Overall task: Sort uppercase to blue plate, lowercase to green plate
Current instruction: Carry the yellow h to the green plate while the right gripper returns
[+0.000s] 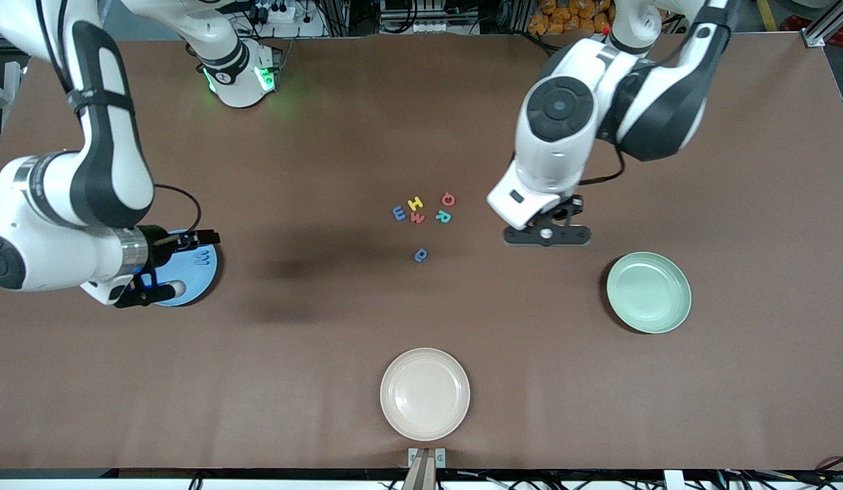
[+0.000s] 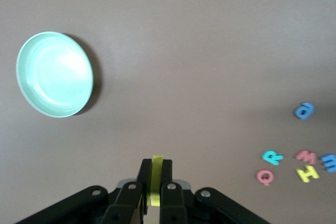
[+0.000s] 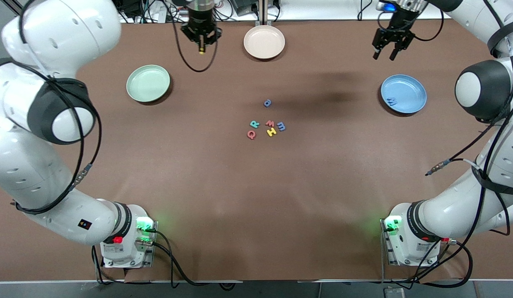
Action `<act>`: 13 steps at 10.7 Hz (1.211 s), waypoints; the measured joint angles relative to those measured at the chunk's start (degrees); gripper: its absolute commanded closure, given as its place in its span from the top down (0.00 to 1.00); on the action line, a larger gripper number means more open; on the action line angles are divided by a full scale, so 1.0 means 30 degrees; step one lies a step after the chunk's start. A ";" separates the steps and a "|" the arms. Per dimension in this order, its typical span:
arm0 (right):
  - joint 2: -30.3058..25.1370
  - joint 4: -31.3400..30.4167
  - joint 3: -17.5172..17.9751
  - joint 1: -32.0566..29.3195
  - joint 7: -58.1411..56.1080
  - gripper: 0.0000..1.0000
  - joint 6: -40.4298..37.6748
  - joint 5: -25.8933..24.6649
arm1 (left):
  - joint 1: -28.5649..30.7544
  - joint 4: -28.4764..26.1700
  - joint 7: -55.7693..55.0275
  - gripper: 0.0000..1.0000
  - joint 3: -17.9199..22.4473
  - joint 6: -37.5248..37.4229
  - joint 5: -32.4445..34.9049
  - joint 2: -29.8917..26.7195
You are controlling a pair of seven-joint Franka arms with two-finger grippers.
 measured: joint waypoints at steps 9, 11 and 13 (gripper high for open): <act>-0.1797 0.0071 0.0444 0.7055 1.1792 0.76 -0.0653 -0.0907 | 0.6247 -0.6082 0.2755 0.00 -0.0006 0.3547 0.0012 -0.1075; -0.1758 -0.0009 0.0972 0.8261 1.4423 0.76 0.0114 -0.0909 | 0.7095 -0.8148 0.3302 0.00 0.0002 0.6415 0.0012 -0.1052; -0.1574 -0.0576 0.1244 0.9576 1.6919 0.76 0.1828 -0.0891 | 0.7693 -0.9318 0.3445 0.00 0.0006 0.8198 0.0012 -0.0923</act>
